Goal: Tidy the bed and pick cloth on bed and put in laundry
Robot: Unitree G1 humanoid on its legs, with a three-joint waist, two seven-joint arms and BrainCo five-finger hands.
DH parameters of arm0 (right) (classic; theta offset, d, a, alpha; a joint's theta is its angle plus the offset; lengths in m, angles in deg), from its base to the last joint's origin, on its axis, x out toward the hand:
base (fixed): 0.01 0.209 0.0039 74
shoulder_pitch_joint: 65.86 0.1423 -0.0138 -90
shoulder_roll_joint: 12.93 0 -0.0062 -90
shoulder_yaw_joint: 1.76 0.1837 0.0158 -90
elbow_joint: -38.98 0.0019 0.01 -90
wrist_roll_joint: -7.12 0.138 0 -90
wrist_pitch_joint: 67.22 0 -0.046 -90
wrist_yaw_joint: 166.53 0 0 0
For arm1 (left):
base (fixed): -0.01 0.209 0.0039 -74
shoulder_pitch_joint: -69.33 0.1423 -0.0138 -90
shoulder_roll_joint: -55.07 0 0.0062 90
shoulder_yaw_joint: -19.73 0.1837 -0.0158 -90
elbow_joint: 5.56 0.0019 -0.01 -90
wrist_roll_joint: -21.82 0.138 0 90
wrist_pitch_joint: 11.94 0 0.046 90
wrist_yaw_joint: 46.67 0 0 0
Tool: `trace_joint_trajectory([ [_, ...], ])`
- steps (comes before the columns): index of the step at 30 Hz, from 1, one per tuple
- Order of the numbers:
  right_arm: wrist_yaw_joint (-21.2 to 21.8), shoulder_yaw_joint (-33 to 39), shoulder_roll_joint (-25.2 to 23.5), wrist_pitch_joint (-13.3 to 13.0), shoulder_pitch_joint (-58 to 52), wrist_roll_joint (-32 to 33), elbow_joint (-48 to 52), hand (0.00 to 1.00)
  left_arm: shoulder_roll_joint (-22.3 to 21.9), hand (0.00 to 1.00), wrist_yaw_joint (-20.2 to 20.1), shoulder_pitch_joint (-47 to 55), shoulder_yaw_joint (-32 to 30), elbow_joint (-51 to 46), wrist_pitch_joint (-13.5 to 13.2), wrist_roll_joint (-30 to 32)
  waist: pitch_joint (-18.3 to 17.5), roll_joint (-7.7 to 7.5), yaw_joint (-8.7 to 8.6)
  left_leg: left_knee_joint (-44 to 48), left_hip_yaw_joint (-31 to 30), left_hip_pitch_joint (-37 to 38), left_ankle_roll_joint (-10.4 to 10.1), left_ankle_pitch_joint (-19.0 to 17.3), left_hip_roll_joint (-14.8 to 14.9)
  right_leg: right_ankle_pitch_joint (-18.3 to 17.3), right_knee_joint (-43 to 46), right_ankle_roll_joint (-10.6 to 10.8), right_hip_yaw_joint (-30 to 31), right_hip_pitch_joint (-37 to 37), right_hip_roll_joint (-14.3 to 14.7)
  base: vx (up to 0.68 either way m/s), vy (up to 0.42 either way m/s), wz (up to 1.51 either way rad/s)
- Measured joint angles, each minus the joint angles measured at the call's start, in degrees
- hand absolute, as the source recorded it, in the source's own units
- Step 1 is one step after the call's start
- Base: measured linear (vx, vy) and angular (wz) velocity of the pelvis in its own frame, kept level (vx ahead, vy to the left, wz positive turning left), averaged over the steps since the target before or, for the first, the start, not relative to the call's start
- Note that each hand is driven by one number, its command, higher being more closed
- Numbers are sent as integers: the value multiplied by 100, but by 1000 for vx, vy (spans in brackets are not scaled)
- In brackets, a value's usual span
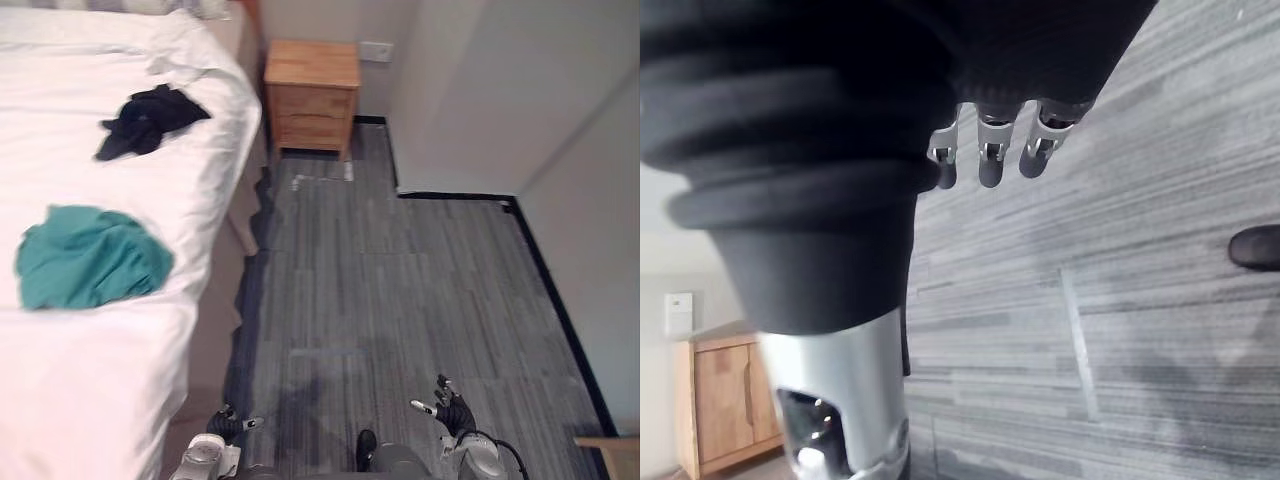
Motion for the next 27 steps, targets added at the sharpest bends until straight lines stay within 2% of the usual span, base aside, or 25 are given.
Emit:
trace_joint_trajectory([
  [1, 103, -116, 4, -30, -6, -95, -119, 0, -36, 0, 12, 2, -2, 38, -7, 13, -107, 34, 13, -228, 201, 17, -126, 231, 154, 293, -904, -13, 0, 273, 355, 57, -250, -101],
  [2, 169, -199, 25, -23, -52, -208, -146, 0, -86, 0, 36, 19, -8, 45, -14, 39, -126, -7, 18, -227, 303, 67, -195, 367, 203, 502, -1505, -36, 17, 516, 507, 78, -232, -99],
  [3, 217, -239, 22, -6, -85, -204, -142, 0, -122, 0, 45, 6, -8, 35, -35, 56, -147, -90, 9, 80, 249, -45, -156, 436, 244, 580, -1794, -78, 82, 650, 524, 21, -211, -73],
  [4, 274, -284, 5, 81, -118, -199, -154, 0, -174, 0, 88, 1, -2, 33, -82, 55, -203, -248, 10, 140, 63, -221, -208, 315, 195, 614, -1936, -60, 202, 698, 437, -47, -184, -56],
  [5, 319, -282, 99, 201, -201, -196, -220, 0, -307, 0, 136, -9, -3, 17, -173, 55, -265, -153, -25, -658, -380, -234, 1, 604, 44, 749, -2035, -55, 217, 704, 490, -67, -147, -50],
  [6, 332, -283, 142, 240, -188, -198, -294, 0, -353, 0, 151, -11, -5, 18, -199, 55, -274, -118, -16, -834, -594, -264, -22, 771, 4, 768, -2083, -32, 246, 721, 523, -53, -60, -58],
  [7, 338, -279, 176, 338, -196, -202, -392, 0, -382, 0, 193, 23, -13, 21, -268, 54, -340, -124, 77, -875, -814, -157, -110, 831, -92, 792, -2214, 14, 382, 747, 529, 21, -23, -63],
  [9, 398, -273, 153, 425, -256, -211, -547, 0, -457, 0, 268, 143, -35, 39, -283, 57, -396, -88, 88, -860, -1005, -113, -104, 831, -254, 920, -2489, 135, 561, 839, 454, 15, 3, -51],
  [10, 272, 311, -95, 823, -324, 62, -953, 0, -508, 0, 662, 183, -291, 480, -214, 8, -648, -91, 12, -1494, -1780, 66, 36, 980, -598, 1349, -2960, 273, 358, 981, 318, -11, 20, -13],
  [19, 270, 311, -94, 831, -332, 66, -953, 0, -505, 0, 659, 195, -293, 480, -213, -7, -634, -94, 12, -1473, -1784, 64, 36, 981, -597, 1349, -2968, 272, 358, 983, 315, 0, 0, 0],
  [21, 256, 315, -94, 903, -330, 78, -952, 0, -503, 0, 642, 197, -295, 480, -206, -133, -594, -95, 12, -1469, -1781, 65, 36, 981, -595, 1349, -2978, 272, 355, 978, 315, 0, 0, 0],
  [27, 304, 709, -100, 1384, -385, 255, -954, 0, -461, 0, 495, 252, -633, 480, -99, -823, -424, -62, 6, -1490, -1723, 59, 12, 970, -499, 1309, -3001, 251, 317, 971, 356, 3, -3, 1],
])
